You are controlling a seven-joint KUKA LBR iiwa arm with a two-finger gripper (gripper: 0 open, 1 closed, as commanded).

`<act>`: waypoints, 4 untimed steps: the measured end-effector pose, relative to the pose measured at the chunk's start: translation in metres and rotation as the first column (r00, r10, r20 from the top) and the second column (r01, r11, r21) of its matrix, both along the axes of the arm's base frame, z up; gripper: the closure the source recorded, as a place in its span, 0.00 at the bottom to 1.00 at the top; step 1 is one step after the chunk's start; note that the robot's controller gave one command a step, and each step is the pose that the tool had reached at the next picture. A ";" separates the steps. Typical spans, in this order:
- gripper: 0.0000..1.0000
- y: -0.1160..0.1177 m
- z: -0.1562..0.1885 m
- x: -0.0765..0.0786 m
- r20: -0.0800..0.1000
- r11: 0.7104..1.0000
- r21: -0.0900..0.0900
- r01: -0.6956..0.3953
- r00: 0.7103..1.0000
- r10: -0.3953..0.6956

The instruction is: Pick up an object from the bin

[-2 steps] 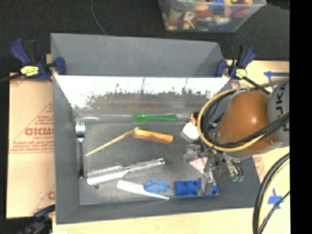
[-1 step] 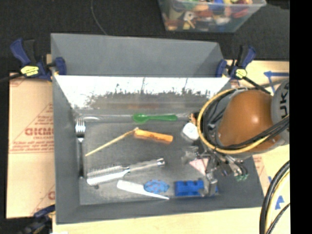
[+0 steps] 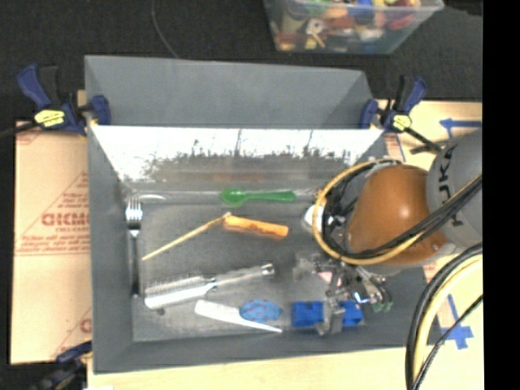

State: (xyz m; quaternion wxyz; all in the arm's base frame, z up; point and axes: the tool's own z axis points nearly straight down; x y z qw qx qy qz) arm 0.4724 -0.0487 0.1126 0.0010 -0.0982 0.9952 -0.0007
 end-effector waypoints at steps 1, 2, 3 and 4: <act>0.00 0.003 -0.040 0.007 0.026 0.980 -0.007 -0.201 0.979 0.201; 1.00 -0.028 -0.041 0.006 0.010 0.995 0.000 0.096 0.995 -0.096; 1.00 -0.028 -0.041 0.006 0.010 0.995 0.000 0.095 0.995 -0.095; 1.00 -0.028 -0.005 0.002 -0.003 0.995 -0.001 0.096 0.995 -0.096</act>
Offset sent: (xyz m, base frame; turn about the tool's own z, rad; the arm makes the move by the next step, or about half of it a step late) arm 0.0036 -0.0279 -0.0426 0.0996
